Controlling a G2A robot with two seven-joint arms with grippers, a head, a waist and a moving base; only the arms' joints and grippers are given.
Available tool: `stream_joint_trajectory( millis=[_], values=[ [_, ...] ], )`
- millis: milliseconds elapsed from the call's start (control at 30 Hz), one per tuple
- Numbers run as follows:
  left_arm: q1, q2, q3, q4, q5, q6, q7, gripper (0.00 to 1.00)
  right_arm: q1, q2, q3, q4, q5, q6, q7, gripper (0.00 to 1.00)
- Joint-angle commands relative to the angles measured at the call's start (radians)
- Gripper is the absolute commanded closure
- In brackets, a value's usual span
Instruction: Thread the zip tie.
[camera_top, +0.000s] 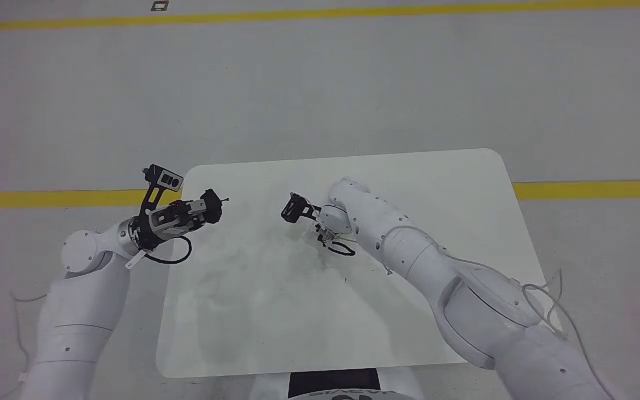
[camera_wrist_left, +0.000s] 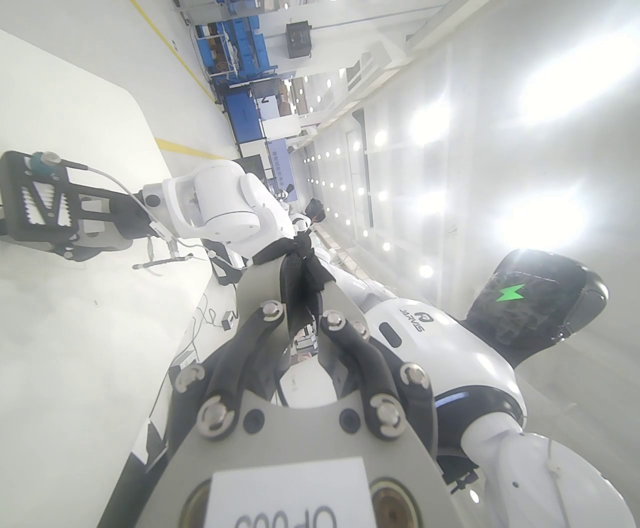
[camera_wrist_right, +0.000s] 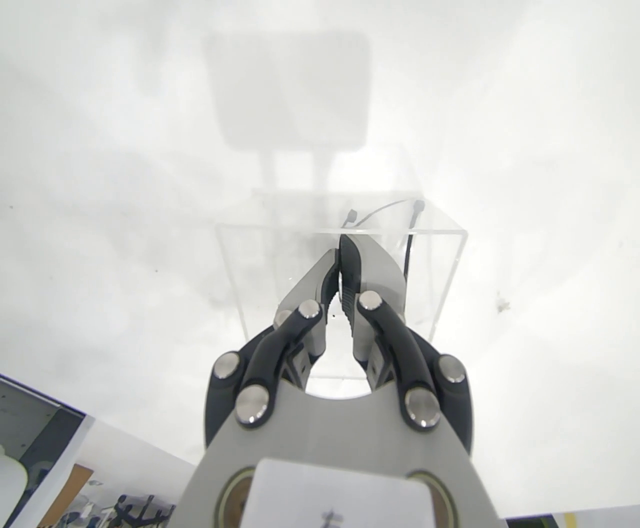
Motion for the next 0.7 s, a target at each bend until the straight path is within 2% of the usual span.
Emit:
stream_joint_trajectory(
  millis=[0, 133, 267, 467, 667],
  values=[
    [0.000, 0.000, 0.000, 0.000, 0.000, 0.000, 0.000, 1.00, 0.002, -0.002, 0.004, 0.003, 0.002, -0.001, 0.000, 1.00],
    [0.000, 0.000, 0.000, 0.000, 0.000, 0.000, 0.000, 1.00, 0.008, -0.002, 0.019, -0.008, 0.011, -0.004, 0.006, 1.00],
    [0.000, 0.000, 0.000, 0.000, 0.000, 0.000, 0.000, 1.00, 0.009, 0.011, 0.049, -0.044, 0.029, -0.008, 0.013, 1.00],
    [0.000, 0.000, 0.000, 0.000, 0.000, 0.000, 0.000, 1.00, -0.016, 0.054, 0.113, -0.133, 0.063, -0.008, 0.034, 1.00],
    [0.000, 0.000, 0.000, 0.000, 0.000, 0.000, 0.000, 1.00, -0.064, 0.093, 0.155, -0.207, 0.049, -0.003, 0.062, 1.00]
  ],
)
